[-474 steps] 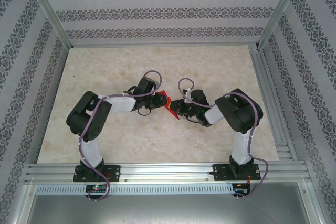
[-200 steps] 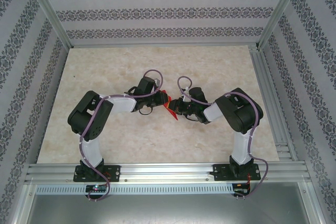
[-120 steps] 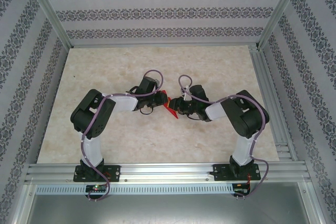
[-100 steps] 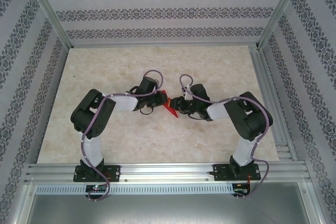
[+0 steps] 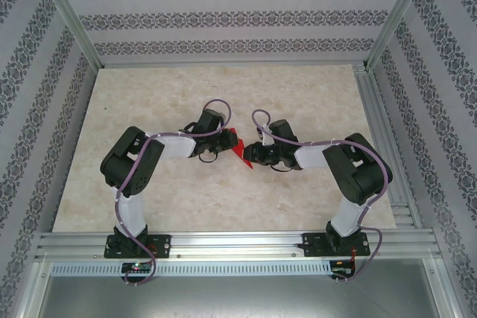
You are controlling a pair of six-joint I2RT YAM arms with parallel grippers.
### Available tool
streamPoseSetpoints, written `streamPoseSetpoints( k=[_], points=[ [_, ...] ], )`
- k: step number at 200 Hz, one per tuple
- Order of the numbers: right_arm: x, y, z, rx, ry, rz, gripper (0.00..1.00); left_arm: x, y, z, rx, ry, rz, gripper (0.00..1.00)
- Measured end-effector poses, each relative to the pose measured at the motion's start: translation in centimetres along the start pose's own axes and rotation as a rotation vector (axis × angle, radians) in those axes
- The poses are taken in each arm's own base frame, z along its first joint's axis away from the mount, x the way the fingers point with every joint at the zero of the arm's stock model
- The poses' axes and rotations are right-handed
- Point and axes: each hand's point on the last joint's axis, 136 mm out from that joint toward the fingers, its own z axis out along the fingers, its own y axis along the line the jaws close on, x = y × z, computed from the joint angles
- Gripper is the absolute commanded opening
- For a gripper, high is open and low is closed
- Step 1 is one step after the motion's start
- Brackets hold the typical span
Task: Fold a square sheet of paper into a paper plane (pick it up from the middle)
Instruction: Fold the wing for the fifth time at the center of the table.
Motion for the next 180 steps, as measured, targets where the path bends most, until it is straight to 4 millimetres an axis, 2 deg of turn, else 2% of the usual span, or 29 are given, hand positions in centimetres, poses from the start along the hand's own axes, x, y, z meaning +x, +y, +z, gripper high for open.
streamPoseSetpoints(
  k=[39, 122, 151, 180],
  points=[
    [0.5, 0.7, 0.4, 0.005, 0.030, -0.086, 0.32, -0.2, -0.2, 0.1, -0.001, 0.001, -0.004, 0.25],
    [0.4, -0.1, 0.4, 0.060, 0.031, -0.156, 0.16, -0.2, -0.2, 0.1, -0.013, 0.011, -0.009, 0.26],
    [0.0, -0.1, 0.6, 0.046, 0.019, -0.146, 0.08, -0.4, -0.4, 0.1, -0.012, 0.011, -0.009, 0.27],
    [-0.5, -0.3, 0.5, 0.010, -0.006, -0.097, 0.05, -0.6, -0.7, 0.0, -0.006, 0.007, -0.006, 0.29]
  ],
)
